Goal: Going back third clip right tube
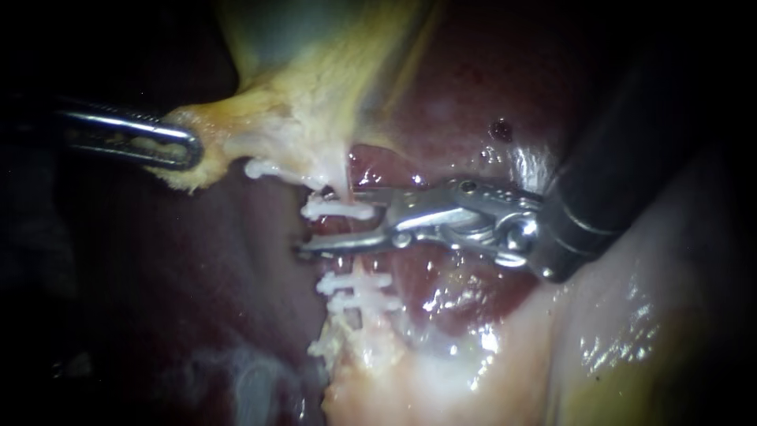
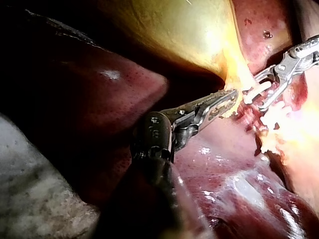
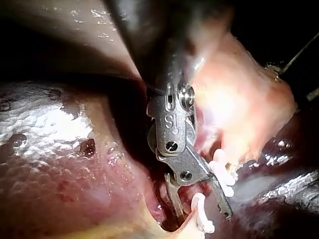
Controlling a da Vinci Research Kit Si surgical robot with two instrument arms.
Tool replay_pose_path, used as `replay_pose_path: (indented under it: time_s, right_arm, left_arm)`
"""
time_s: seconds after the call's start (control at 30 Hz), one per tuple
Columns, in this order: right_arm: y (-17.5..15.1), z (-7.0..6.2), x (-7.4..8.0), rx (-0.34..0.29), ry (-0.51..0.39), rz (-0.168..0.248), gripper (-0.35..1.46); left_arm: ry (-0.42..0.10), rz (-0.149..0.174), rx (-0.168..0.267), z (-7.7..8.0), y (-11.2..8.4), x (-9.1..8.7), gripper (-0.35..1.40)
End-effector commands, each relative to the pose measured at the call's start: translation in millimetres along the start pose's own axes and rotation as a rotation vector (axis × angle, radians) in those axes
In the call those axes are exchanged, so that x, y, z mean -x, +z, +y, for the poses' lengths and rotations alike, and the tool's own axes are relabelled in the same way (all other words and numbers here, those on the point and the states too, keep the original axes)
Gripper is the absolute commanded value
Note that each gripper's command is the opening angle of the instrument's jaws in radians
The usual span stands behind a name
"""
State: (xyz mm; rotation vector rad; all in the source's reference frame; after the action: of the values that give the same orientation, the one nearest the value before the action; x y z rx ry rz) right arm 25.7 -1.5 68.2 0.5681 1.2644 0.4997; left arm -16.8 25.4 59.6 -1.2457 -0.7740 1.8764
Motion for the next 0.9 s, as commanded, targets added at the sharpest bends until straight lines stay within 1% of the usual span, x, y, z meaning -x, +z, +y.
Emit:
replay_pose_path:
  time_s: [0.03,0.13,0.27,0.3,0.33,0.37,0.6,0.77,0.9]
  right_arm:
    - [-0.3,0.1,0.0,0.003,-0.008,-0.001,0.50]
    - [-0.6,0.2,0.1,0.003,-0.025,-0.002,0.50]
    - [-1.6,-0.2,0.3,-0.003,-0.086,-0.007,0.50]
    - [-2.3,-0.4,0.3,-0.008,-0.121,-0.011,0.50]
    - [-2.6,-0.5,0.3,-0.010,-0.127,-0.012,0.50]
    - [-3.3,-0.6,0.4,-0.015,-0.157,-0.014,0.50]
    - [-7.8,-1.5,0.4,-0.043,-0.251,-0.016,0.50]
    - [-10.9,-2.7,0.4,-0.061,-0.272,-0.022,0.50]
    - [-12.5,-3.4,0.0,-0.071,-0.287,-0.021,0.50]
  left_arm:
    - [0.000,0.000,-0.001,0.0,0.0,0.0,-0.35]
    - [0.000,0.000,-0.002,0.0,0.0,0.0,-0.35]
    - [0.000,-0.001,0.001,0.0,0.0,0.0,-0.35]
    - [0.000,-0.001,0.001,0.0,0.0,0.0,-0.35]
    - [0.000,-0.001,0.001,0.0,0.0,0.1,-0.35]
    - [0.000,-0.001,0.001,0.0,0.0,0.1,-0.35]
    - [0.000,-0.001,0.001,0.0,0.0,0.0,-0.35]
    - [0.000,-0.001,0.001,0.0,0.0,0.0,-0.35]
    - [0.000,-0.001,0.001,0.0,0.1,0.0,-0.35]
